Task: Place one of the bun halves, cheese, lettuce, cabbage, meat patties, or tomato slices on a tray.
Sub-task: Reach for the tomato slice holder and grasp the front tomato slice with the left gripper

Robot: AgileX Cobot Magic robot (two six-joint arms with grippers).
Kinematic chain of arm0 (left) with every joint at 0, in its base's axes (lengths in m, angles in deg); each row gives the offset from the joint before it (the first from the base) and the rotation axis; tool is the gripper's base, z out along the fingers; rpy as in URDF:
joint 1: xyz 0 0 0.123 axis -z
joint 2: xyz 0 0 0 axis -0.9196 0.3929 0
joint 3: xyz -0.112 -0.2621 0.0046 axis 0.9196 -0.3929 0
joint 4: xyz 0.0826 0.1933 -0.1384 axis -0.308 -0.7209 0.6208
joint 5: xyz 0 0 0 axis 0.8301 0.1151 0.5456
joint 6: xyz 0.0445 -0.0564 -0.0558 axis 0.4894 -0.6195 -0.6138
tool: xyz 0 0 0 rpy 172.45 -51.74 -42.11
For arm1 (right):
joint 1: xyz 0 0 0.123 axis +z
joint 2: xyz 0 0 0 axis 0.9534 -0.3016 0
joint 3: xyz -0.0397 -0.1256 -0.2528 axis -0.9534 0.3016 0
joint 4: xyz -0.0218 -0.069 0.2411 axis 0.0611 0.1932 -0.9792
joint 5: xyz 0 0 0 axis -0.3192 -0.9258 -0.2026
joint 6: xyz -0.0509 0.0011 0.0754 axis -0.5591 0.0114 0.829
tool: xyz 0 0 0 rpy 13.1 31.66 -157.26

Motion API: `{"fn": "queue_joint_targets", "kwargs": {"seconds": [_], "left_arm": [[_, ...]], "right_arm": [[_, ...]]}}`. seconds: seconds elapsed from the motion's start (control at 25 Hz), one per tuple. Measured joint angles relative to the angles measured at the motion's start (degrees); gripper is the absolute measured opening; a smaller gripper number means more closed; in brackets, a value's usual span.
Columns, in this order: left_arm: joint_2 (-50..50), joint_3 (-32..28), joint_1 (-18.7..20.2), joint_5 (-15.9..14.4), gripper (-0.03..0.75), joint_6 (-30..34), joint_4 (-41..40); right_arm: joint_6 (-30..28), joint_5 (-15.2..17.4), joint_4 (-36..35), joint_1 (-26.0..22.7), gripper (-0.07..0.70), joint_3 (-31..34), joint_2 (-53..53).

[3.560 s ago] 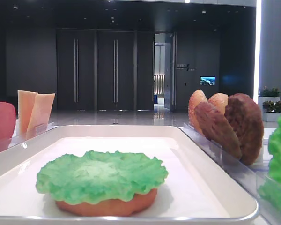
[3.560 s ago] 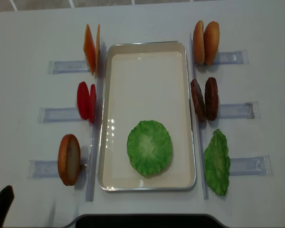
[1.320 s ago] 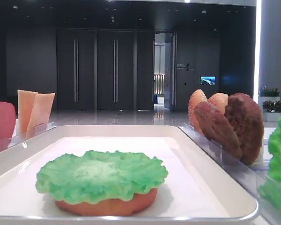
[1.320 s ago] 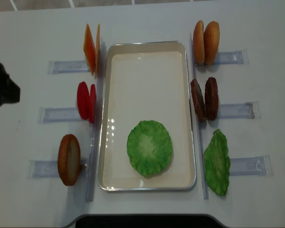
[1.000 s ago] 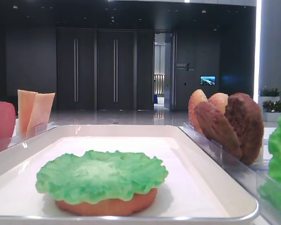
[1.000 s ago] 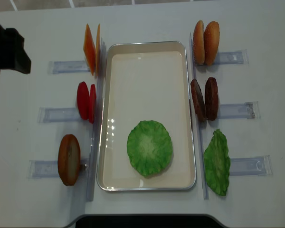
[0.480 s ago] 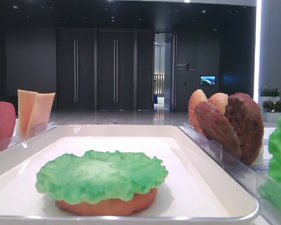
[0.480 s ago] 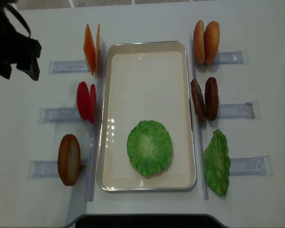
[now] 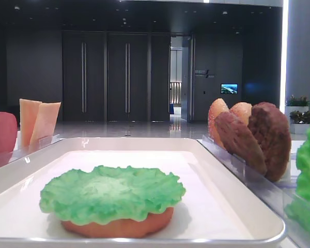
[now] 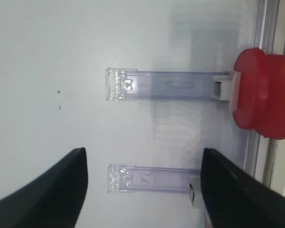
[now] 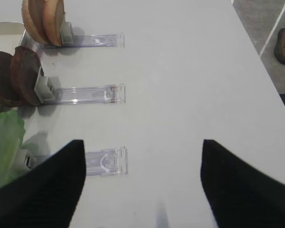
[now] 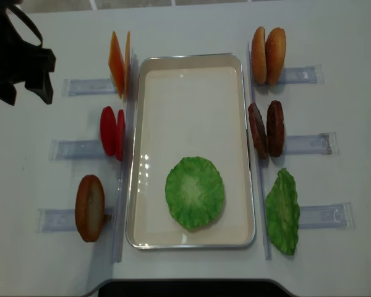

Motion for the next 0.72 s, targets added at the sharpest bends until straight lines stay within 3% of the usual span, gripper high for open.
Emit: {"fn": "queue_joint_targets", "kwargs": {"seconds": [0.6, 0.72], "left_arm": [[5.93, 0.32, 17.28, 0.44, 0.569, -15.14, -0.84], [8.24, 0.32, 19.21, 1.23, 0.569, -18.39, -0.87]], "right_arm": [[0.02, 0.0, 0.0, 0.0, 0.486, 0.0, 0.0], [0.02, 0.0, 0.0, 0.0, 0.486, 0.0, 0.0]]}}
